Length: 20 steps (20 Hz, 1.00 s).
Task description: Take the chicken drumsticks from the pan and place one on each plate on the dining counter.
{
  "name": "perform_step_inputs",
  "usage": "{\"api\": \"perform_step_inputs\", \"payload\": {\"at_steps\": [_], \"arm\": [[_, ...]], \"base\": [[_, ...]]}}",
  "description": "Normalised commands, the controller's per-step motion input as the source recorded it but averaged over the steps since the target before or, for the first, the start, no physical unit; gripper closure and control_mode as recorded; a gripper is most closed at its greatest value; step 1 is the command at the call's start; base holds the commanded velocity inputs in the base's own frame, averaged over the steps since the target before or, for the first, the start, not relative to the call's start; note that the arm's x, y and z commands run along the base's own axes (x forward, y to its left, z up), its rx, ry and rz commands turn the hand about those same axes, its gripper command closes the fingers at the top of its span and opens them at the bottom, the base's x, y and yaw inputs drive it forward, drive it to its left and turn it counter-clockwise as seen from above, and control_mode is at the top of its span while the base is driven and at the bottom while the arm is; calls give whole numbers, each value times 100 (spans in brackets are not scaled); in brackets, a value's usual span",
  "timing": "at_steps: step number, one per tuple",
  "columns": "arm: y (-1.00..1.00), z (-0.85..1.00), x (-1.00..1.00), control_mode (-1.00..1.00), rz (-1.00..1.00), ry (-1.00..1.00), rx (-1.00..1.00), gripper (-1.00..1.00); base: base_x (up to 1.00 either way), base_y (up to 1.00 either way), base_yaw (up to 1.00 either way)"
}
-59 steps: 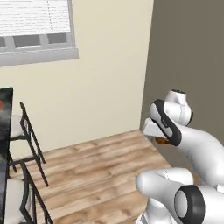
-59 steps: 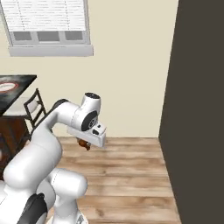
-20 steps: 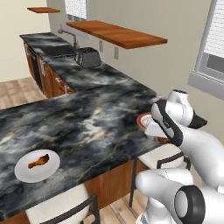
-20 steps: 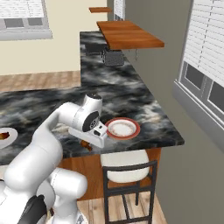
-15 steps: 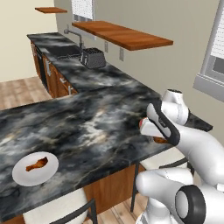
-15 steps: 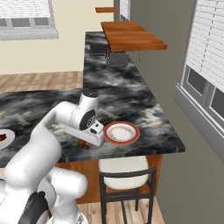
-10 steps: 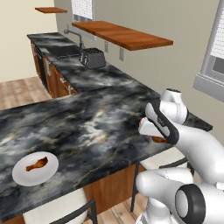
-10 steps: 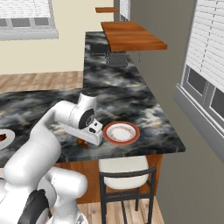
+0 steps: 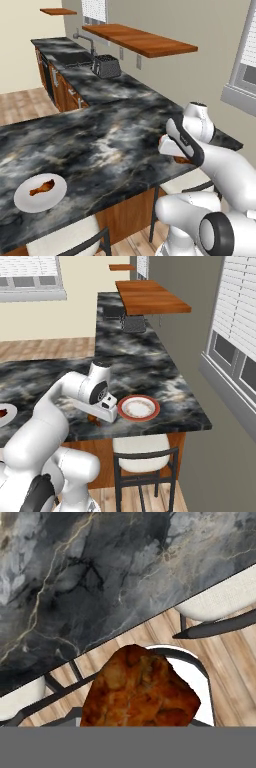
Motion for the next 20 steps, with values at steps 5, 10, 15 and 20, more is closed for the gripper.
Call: {"api": "perform_step_inputs", "payload": {"at_steps": [5,10,15,20], "arm": [[-12,-1,25,-100,0,1,0,100],[-30,-5,83,-100,0,12,0,100],[-24,-1,90,-100,0,12,0,100],[-32,0,78,-100,-2,9,-6,100]], "base": [[9,-4,0],[0,0,0],[0,0,0],[0,0,0]]}}
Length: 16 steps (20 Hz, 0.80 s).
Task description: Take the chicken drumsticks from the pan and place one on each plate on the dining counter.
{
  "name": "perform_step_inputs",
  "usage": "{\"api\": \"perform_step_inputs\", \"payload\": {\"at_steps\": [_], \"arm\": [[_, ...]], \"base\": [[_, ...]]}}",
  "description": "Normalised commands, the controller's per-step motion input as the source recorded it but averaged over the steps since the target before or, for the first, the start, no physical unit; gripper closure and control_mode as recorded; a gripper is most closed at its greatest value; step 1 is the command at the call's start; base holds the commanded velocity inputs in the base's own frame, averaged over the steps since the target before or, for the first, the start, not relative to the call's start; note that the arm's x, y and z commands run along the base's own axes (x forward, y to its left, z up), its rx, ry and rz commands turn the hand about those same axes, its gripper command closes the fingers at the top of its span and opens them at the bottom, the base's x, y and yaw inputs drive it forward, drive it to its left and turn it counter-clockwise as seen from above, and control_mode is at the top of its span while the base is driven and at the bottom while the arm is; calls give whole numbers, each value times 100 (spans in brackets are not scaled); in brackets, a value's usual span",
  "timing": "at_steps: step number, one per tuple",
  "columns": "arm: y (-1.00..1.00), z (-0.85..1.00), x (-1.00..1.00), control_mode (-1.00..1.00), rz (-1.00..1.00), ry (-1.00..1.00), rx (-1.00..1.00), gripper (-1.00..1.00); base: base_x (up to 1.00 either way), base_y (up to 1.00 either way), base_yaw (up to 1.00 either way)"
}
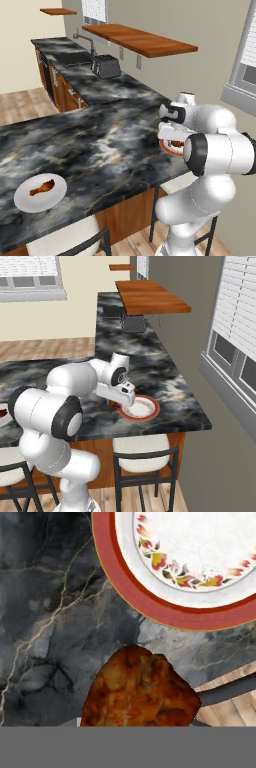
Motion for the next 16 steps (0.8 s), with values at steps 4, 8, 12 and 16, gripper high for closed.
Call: {"api": "perform_step_inputs", "payload": {"at_steps": [4,8,12,16], "arm": [[-38,-6,60,-100,-2,4,-6,100],[-40,-23,56,-100,0,7,0,100],[-24,-29,43,-100,0,0,0,100],[-16,-30,37,-100,-1,0,0,100]], "base": [[0,0,0],[0,0,0],[0,0,0],[0,0,0]]}}
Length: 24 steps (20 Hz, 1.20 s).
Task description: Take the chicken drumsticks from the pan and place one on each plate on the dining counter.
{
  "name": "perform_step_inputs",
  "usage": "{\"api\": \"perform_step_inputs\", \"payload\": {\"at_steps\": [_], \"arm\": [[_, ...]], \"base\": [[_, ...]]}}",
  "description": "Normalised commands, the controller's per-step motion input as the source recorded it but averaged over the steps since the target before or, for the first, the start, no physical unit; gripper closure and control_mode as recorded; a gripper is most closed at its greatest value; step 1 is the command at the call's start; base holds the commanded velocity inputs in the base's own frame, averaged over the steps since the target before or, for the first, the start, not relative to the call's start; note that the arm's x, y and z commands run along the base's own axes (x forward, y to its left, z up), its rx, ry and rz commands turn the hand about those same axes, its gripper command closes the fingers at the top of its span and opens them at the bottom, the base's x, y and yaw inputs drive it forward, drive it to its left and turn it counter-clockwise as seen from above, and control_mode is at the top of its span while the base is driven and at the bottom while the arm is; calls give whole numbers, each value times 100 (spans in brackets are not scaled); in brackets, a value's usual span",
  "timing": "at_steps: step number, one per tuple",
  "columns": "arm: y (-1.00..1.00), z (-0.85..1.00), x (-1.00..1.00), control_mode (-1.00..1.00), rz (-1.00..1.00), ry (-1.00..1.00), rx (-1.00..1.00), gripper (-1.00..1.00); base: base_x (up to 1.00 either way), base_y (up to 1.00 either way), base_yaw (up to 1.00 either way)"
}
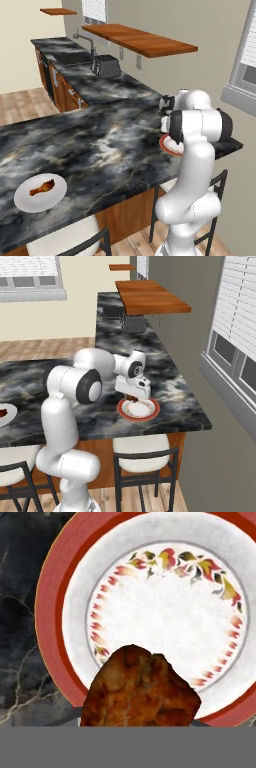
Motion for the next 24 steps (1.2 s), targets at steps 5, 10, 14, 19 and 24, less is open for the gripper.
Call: {"api": "perform_step_inputs", "payload": {"at_steps": [5,10,14,19,24], "arm": [[-17,-31,34,-100,-4,0,-1,100],[-22,-25,17,-100,-2,5,0,100],[-16,-39,7,-100,-5,0,0,100],[0,-41,19,-100,-9,0,0,100],[0,-19,15,-100,-9,0,0,100]], "base": [[0,0,0],[0,0,0],[0,0,0],[0,0,0],[0,0,0]]}}
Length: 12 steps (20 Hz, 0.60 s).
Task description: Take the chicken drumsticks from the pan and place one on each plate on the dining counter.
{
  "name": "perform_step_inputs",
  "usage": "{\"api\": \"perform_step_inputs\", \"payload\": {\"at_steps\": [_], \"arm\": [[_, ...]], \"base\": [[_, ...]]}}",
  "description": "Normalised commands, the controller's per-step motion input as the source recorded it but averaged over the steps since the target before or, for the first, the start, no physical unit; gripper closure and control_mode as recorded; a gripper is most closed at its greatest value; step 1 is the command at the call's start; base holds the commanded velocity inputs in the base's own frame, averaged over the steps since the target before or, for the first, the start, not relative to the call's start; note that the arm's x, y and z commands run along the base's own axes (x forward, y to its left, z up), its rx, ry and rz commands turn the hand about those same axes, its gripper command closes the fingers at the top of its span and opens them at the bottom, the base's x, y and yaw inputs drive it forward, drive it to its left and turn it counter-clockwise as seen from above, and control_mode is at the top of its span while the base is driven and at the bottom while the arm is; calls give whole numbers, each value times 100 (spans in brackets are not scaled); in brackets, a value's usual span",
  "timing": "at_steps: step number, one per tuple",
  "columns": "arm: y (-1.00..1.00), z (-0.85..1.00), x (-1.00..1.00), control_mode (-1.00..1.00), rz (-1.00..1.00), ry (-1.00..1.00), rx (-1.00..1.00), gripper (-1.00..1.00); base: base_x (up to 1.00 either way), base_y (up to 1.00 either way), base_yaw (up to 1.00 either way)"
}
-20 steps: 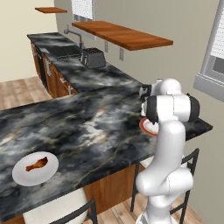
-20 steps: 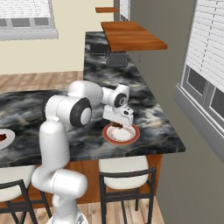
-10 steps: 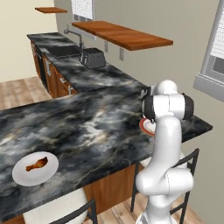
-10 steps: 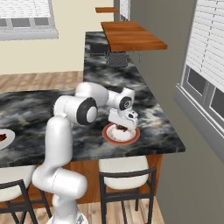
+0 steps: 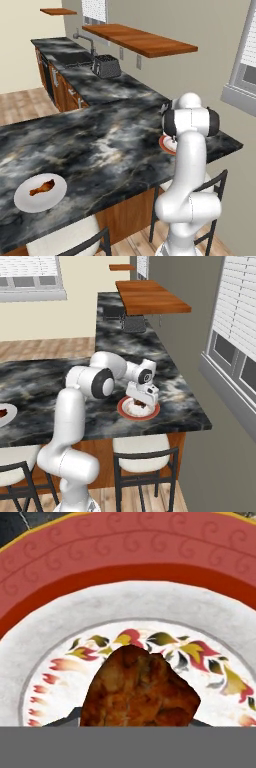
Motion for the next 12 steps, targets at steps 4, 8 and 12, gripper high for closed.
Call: {"api": "perform_step_inputs", "payload": {"at_steps": [4,8,12], "arm": [[1,-14,1,-100,-8,0,0,-100],[0,-4,-11,-100,-8,0,0,-100],[0,0,-28,-100,-7,0,-1,-100]], "base": [[0,0,0],[0,0,0],[0,0,0]]}}
